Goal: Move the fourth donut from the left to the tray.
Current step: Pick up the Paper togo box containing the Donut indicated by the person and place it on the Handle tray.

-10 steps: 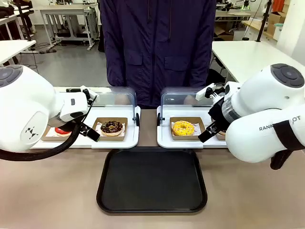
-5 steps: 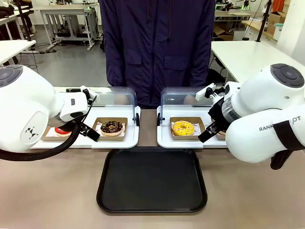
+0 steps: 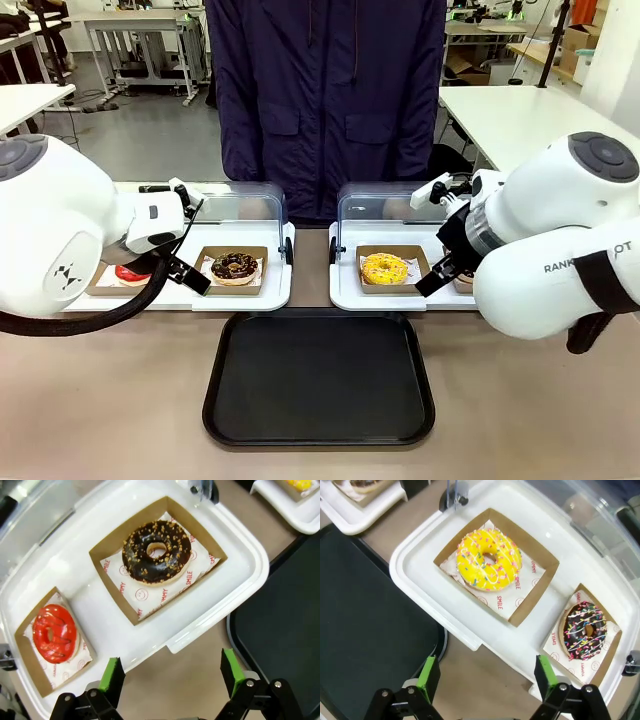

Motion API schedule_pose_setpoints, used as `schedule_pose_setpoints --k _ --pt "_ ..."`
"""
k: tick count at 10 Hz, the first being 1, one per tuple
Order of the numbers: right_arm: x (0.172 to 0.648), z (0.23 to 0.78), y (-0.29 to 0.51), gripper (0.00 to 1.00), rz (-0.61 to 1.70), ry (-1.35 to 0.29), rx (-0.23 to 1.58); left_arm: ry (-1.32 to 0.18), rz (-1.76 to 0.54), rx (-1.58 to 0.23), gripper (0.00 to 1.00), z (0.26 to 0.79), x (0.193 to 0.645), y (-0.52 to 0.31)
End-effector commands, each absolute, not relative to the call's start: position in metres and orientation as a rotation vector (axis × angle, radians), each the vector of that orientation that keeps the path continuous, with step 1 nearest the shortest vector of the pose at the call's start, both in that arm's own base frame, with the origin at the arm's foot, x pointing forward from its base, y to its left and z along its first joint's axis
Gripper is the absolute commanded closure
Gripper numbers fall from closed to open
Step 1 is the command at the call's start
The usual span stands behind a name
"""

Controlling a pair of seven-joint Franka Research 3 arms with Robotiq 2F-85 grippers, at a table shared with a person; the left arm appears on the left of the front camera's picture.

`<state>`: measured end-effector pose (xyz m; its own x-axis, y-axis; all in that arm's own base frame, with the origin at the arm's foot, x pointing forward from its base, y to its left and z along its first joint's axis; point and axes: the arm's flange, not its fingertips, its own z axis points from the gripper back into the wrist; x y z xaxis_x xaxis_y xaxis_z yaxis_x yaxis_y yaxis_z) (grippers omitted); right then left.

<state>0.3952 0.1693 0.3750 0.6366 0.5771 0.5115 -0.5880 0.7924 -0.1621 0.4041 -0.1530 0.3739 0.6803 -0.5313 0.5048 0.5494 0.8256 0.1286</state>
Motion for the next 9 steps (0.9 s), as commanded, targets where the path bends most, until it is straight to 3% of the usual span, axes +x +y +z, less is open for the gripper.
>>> schedule_pose_setpoints --k 1,5,9 --pt "0.410 0.430 0.152 0.00 0.693 -0.630 0.113 -0.608 -0.634 -0.079 0.00 0.420 0.417 -0.143" --pt "0.408 0.515 0.018 0.00 0.672 -0.733 0.351 -0.516 -0.796 -0.314 0.00 0.522 0.444 -0.046" --pt "0.389 0.506 -0.125 0.00 0.755 -0.905 0.517 -0.610 -0.926 -0.552 0.00 0.543 0.456 0.092"
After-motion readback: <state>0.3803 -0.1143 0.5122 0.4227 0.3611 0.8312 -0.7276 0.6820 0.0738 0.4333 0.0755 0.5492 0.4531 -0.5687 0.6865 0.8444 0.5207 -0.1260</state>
